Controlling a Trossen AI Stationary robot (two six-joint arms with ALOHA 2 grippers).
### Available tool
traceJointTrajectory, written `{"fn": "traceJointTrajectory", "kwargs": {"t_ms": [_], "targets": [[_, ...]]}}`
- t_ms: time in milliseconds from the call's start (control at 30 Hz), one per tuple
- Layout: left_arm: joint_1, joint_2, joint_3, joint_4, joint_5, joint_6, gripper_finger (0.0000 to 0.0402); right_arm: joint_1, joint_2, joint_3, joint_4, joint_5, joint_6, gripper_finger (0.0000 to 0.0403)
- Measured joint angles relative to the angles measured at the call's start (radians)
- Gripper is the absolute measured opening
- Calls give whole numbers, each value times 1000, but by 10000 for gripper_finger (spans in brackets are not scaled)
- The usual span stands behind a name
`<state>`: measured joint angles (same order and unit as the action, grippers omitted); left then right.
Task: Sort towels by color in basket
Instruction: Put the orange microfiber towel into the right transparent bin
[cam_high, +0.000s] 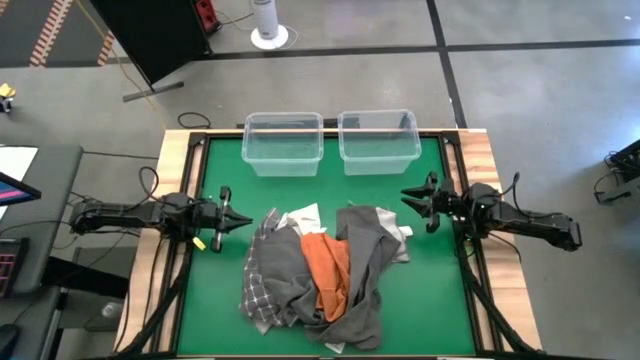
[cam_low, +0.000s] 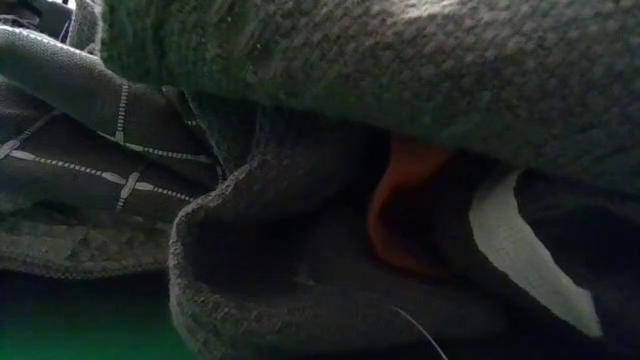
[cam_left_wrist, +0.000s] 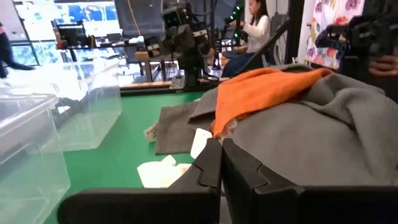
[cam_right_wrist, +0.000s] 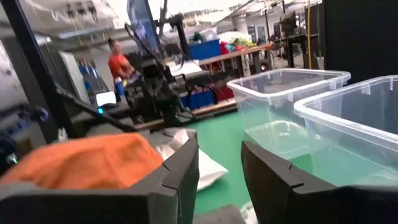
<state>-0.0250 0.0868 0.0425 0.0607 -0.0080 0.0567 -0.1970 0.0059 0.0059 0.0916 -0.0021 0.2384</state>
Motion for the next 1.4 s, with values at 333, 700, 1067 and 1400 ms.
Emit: {"fn": "traceJointTrajectory", "kwargs": {"t_ms": [333,700,1067,1400], "targets": [[0,0,0,26,-58,-120,4,24,0,0,10,0,212,152],[0,0,11,90,-200,-198,4,127,57,37,12,28,141,152],[0,187,255,6,-404,-42,4,201,655,349,20,105,20,152],[-28,454,385,-43,-377,-14,45,376,1171,780,-113,27,-26,197]]}}
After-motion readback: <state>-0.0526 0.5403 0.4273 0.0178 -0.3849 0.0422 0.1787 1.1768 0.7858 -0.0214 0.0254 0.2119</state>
